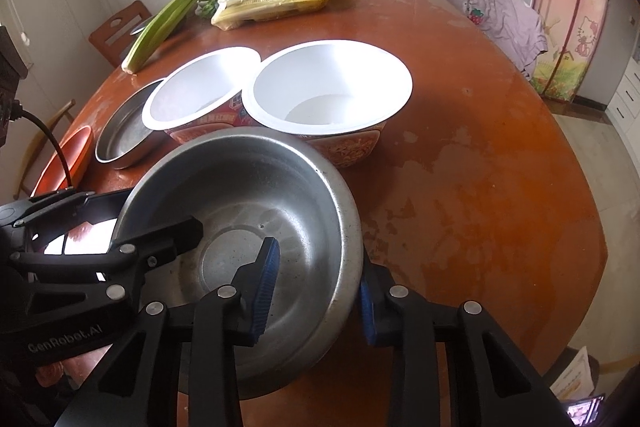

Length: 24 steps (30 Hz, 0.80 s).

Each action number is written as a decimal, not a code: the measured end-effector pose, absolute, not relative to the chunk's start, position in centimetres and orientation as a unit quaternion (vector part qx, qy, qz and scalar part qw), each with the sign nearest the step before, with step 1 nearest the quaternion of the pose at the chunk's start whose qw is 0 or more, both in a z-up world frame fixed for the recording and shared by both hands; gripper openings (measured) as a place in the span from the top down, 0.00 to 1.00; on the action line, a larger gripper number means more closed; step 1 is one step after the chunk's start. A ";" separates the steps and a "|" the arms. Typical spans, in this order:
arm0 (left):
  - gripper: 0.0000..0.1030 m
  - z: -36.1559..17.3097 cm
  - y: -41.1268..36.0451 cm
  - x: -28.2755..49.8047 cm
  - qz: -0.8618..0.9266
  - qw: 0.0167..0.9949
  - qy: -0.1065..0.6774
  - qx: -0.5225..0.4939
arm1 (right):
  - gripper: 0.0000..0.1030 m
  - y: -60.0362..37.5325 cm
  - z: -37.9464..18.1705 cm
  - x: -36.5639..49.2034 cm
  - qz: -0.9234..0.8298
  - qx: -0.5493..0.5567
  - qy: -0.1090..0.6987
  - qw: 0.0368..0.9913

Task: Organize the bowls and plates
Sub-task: 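Lift the steel bowl with both grippers toward the stacked plates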

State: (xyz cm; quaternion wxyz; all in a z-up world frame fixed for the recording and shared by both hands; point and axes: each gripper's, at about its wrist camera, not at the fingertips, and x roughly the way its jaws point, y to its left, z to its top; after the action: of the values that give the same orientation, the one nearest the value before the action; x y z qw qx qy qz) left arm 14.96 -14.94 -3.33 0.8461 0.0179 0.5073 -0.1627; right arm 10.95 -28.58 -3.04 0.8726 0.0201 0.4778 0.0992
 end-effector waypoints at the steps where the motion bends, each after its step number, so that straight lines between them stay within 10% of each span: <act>1: 0.50 -3.3 -15.1 14.9 -0.159 0.847 0.506 0.023 | 0.65 -28.6 -3.0 11.0 0.100 0.022 0.478 0.872; 24: 0.53 -1.1 -13.5 13.2 -0.152 0.859 0.488 0.017 | 0.64 -27.8 -0.3 8.8 0.123 0.030 0.448 0.885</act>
State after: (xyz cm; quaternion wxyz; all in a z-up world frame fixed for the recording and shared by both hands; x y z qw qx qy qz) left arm 13.21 -13.54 -1.08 0.8593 0.0167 0.4881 -0.1522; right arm 8.83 -27.76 -0.28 0.8849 0.0300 0.4483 0.1227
